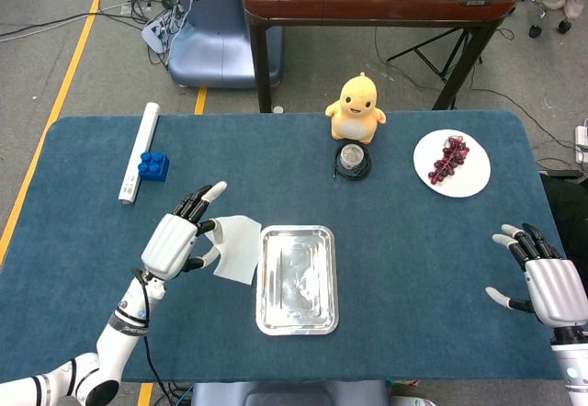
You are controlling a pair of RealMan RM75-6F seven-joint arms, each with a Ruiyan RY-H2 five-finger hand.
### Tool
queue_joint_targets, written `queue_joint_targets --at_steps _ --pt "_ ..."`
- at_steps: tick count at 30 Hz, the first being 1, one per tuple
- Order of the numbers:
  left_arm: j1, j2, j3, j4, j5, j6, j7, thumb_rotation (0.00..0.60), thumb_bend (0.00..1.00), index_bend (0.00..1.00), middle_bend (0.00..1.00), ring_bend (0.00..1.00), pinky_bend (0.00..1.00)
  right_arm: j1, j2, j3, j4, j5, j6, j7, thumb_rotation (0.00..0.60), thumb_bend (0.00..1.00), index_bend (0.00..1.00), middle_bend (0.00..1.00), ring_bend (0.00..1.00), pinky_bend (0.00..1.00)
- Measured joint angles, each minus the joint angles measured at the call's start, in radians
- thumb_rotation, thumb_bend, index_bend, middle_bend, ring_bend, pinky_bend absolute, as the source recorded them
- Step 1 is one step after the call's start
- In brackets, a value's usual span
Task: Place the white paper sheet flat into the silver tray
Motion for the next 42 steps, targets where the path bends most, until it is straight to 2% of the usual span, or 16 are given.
queue_joint_targets --at_steps 17,29,33,42 --pt "-0.047 -0.021 -0.015 -0.067 -0.016 -0.026 0.088 0.600 0.62 0.70 0.04 0.00 0.11 0.000 0.001 0.000 0.000 0.001 0.000 0.002 0.600 0.03 0.25 0.19 0.08 0.30" --pt "-0.042 -0.061 0.002 0.001 -0.045 -0.022 0.070 0.600 0.62 0.70 0.04 0.00 0.11 0.001 0.001 0.001 0.001 0.004 -0.001 0.002 0.600 0.03 0.25 0.19 0.08 0.30" --pt "-0.032 -0.073 0.014 0.032 -0.051 -0.015 0.063 0.600 0.62 0.70 0.04 0.00 0.11 0.001 0.002 0.001 0.000 0.007 -0.003 0.001 0.600 0.03 0.25 0.19 0.08 0.30" --pt "0.018 -0.123 0.075 0.087 -0.043 0.033 0.100 0.600 0.62 0.70 0.04 0.00 0.11 -0.002 0.006 0.003 -0.007 0.017 -0.002 -0.005 0.600 0.03 0.25 0.19 0.08 0.30"
